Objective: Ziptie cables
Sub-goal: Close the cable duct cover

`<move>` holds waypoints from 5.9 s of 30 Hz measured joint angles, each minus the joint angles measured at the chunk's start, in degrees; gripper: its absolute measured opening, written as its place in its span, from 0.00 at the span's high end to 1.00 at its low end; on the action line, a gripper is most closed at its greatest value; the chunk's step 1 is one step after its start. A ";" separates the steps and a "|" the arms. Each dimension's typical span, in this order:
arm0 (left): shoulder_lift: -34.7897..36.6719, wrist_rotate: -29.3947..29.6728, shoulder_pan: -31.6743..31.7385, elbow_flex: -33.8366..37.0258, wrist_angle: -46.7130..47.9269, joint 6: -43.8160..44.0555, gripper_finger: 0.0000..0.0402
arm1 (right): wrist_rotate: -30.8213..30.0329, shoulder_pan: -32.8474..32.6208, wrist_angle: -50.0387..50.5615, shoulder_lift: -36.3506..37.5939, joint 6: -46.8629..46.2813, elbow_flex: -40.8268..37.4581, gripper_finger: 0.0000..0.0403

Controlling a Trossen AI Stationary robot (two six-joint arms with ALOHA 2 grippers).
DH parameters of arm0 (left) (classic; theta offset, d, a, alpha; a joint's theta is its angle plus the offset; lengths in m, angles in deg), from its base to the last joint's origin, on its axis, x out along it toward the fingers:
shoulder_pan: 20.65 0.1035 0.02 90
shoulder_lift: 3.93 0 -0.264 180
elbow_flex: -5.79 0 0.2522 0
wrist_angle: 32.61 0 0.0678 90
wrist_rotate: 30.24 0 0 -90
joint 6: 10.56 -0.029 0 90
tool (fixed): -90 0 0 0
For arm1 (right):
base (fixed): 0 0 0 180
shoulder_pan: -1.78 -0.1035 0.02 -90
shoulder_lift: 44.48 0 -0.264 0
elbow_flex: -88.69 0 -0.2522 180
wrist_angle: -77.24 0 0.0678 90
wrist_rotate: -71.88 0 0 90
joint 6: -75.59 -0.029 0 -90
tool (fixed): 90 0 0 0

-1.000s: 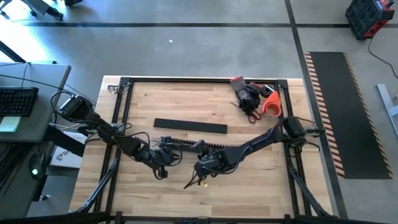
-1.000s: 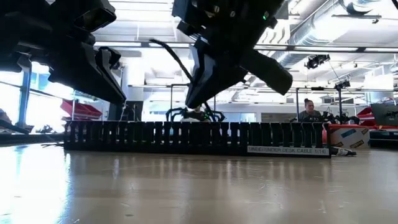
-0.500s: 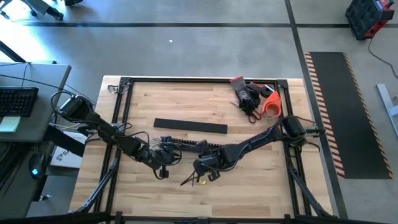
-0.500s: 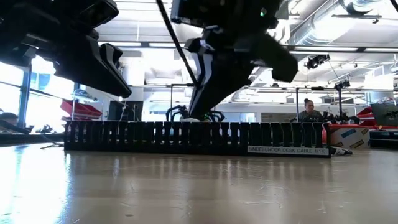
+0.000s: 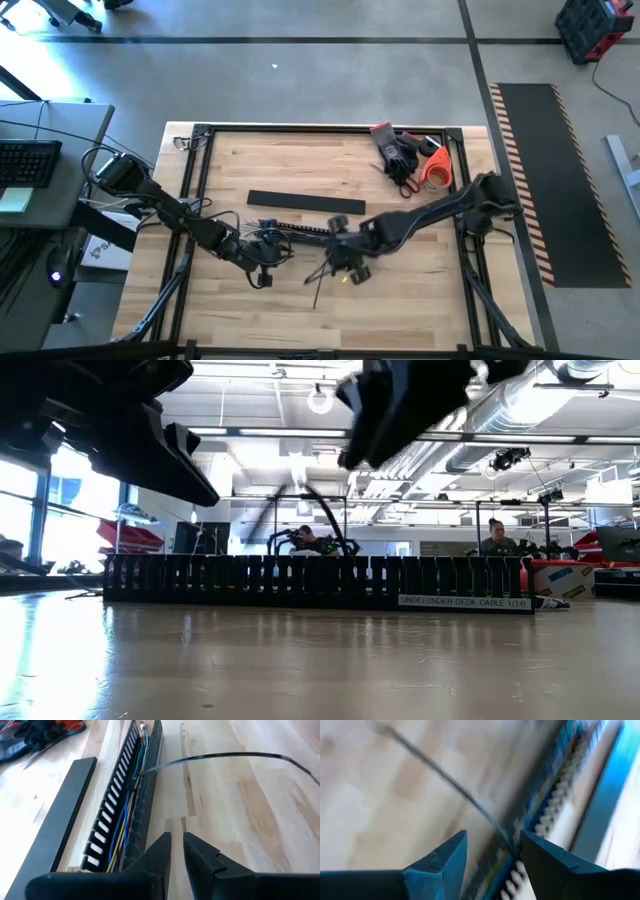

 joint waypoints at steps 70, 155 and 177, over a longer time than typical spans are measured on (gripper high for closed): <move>24.85 20.55 -3.97 13.80 9.46 18.25 0.89 | 14.23 29.21 -48.28 -27.21 -7.49 -1.62 0.47; 28.47 10.53 -1.31 29.99 -5.90 27.56 1.00 | 5.50 11.87 -27.00 -17.42 -24.86 4.51 0.48; 26.34 7.98 -1.31 29.92 -12.66 20.87 1.00 | 2.39 10.71 -28.53 -17.36 -22.36 4.53 0.48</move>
